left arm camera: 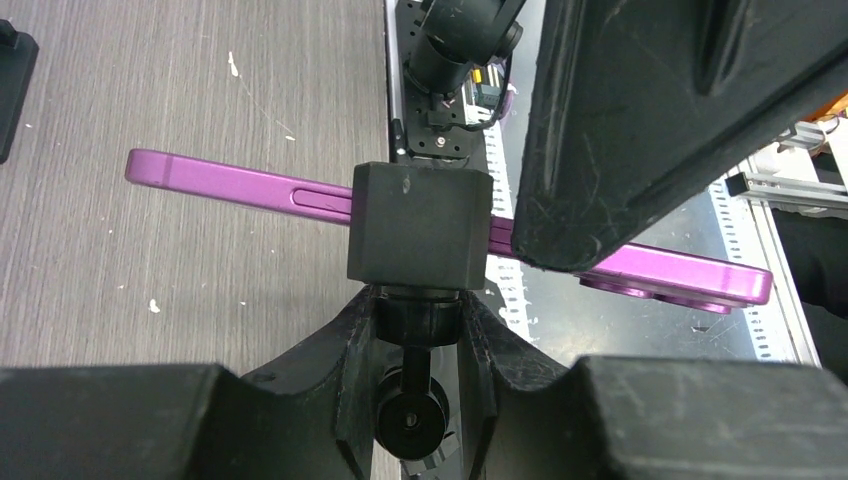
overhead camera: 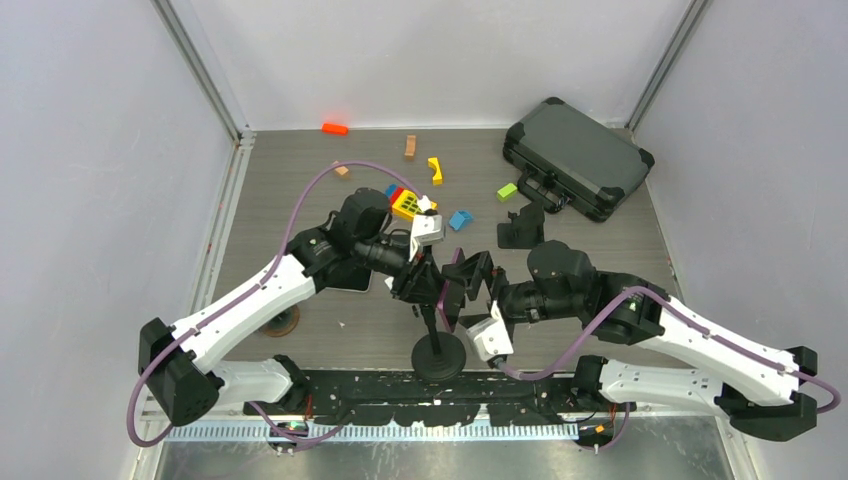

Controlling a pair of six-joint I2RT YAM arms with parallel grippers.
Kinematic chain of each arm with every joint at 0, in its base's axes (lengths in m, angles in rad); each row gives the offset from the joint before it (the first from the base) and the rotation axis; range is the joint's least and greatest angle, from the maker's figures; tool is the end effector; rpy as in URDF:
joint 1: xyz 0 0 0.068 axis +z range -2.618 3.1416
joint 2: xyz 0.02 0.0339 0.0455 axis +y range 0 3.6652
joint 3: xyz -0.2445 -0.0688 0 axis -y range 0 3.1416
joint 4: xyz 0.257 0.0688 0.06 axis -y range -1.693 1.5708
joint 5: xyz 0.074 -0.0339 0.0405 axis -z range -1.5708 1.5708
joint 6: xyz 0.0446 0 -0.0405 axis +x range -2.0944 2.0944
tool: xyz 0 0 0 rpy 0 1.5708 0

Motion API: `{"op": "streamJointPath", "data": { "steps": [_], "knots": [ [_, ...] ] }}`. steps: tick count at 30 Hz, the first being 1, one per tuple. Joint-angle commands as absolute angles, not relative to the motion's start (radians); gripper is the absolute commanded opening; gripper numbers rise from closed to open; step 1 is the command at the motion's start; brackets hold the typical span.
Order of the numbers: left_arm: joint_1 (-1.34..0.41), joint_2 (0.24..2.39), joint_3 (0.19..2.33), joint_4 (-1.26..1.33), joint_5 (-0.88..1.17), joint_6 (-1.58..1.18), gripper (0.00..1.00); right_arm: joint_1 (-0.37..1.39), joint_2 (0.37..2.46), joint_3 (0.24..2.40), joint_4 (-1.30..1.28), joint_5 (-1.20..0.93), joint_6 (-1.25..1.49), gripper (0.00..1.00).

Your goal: Remove the phone from the phone stand

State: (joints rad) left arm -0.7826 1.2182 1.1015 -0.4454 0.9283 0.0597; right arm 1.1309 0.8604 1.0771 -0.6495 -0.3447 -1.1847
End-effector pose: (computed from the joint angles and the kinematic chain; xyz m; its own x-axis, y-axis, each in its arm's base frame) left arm 0.1755 -0.2249 0.3189 -0.3234 0.3720 -0.8701 0.9238 -0.0751 -0.3754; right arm 0.0732 0.1909 0.3641 0.8426 -0.2571 -0.4731 -0.5353 -0.3051 -0.7876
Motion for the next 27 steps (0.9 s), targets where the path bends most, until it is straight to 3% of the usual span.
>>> {"op": "streamJointPath", "data": {
  "steps": [1, 27],
  "knots": [
    [-0.776, 1.193, 1.179, -0.370, 1.025, 0.028, 0.00, 1.138, 0.879, 1.087, -0.587, -0.369, -1.202, 0.98],
    [-0.767, 1.189, 1.169, -0.353, 1.032, 0.008, 0.00, 1.167, 0.863, 0.992, -0.497, -0.314, -1.164, 0.95]
  ]
}}
